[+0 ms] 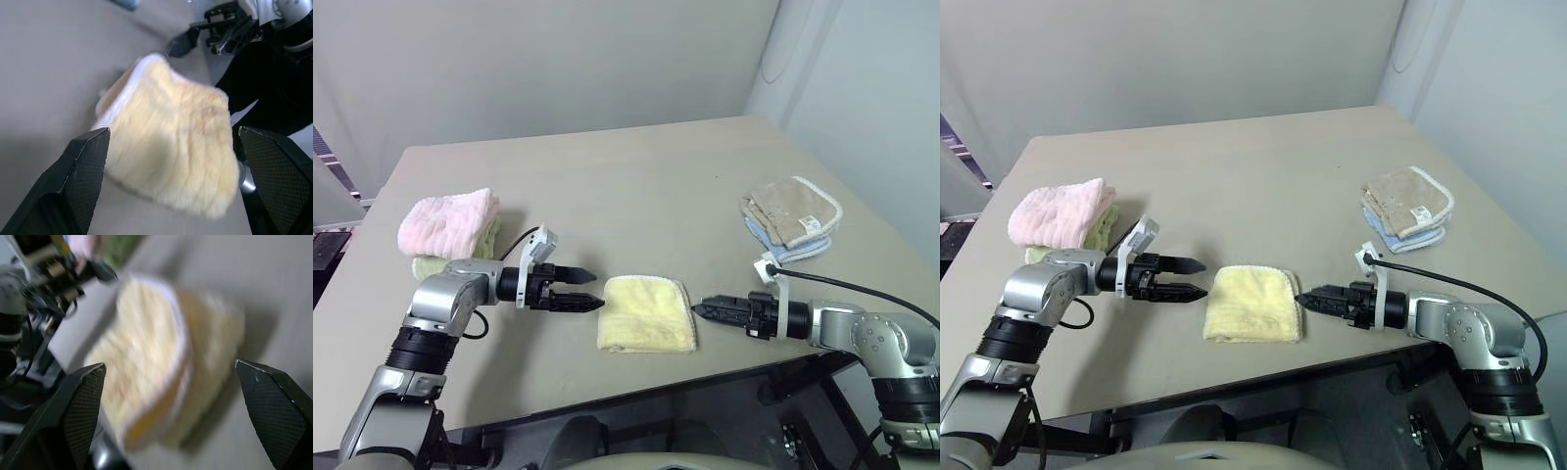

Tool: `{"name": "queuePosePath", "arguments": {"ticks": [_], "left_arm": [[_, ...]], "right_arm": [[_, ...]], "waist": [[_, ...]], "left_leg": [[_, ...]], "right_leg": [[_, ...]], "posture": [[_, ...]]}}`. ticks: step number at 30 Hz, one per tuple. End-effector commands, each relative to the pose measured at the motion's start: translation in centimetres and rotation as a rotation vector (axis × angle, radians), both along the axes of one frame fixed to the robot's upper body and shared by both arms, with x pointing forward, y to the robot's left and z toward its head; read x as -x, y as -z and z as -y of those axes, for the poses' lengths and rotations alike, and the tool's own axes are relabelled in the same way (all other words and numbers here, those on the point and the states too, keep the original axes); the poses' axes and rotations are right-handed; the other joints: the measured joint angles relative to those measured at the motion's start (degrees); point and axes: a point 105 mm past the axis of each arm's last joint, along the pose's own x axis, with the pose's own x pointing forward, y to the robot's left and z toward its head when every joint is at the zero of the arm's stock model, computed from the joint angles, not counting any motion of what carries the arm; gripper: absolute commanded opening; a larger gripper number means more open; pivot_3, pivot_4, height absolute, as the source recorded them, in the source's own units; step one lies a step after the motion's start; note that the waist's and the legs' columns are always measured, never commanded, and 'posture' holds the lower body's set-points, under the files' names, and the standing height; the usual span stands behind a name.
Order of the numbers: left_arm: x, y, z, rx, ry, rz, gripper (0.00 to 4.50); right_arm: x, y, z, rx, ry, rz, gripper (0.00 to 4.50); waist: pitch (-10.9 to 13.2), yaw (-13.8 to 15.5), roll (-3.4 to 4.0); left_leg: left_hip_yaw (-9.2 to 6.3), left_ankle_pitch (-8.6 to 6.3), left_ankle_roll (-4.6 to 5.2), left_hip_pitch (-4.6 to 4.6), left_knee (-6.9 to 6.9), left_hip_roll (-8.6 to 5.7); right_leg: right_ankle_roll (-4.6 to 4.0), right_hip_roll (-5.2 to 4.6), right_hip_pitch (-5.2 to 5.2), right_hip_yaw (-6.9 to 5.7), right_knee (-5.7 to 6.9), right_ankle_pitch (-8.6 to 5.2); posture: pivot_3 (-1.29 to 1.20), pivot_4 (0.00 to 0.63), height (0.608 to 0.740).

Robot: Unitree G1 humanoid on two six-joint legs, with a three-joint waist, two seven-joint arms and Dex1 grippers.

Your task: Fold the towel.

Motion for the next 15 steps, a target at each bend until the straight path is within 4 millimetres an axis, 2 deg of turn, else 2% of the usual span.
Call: {"name": "queuePosePath", "arguments": {"ticks": [1, 4, 8, 15], "left_arm": [[0.0, -1.1, 0.0, 0.013, -0.016, 0.051, 4.5], [0.3, -1.1, 0.2, 0.018, -0.023, 0.05, 4.5], [0.8, -1.0, 0.2, 0.018, -0.027, 0.043, 4.5], [1.3, -0.7, 0.4, 0.019, -0.034, 0.041, 4.5]], "right_arm": [[-0.5, -0.2, -0.4, -0.063, -0.01, -0.078, 4.47], [-0.9, 0.4, -0.9, -0.093, -0.019, -0.16, 4.47], [-0.9, 0.5, -2.4, -0.145, -0.065, -0.221, 4.47], [-0.3, 1.5, -6.2, -0.181, -0.15, -0.276, 4.47]], "waist": [[0.0, -0.01, 0.0], [0.0, -0.04, 0.0], [0.0, -0.06, 0.01], [-0.01, -0.3, 0.01]], "left_leg": [[0.0, 0.0, 0.0, 0.0, 0.01, 0.0], [0.0, 0.0, 0.0, 0.0, 0.06, 0.0], [0.0, 0.0, 0.0, -0.01, 0.03, 0.0], [0.0, -0.01, -0.02, -0.02, 0.0, 0.02]], "right_leg": [[0.0, -0.01, 0.01, 0.01, 0.0, 0.0], [-0.01, -0.03, 0.01, 0.01, 0.0, 0.01], [-0.01, -0.04, -0.01, 0.03, 0.01, 0.01], [-0.01, -0.05, -0.1, 0.05, 0.02, 0.01]], "posture": [[0.0, 0.0, 0.74], [0.0, 0.0, 0.74], [0.0, 0.0, 0.74], [0.0, 0.0, 0.74]]}}
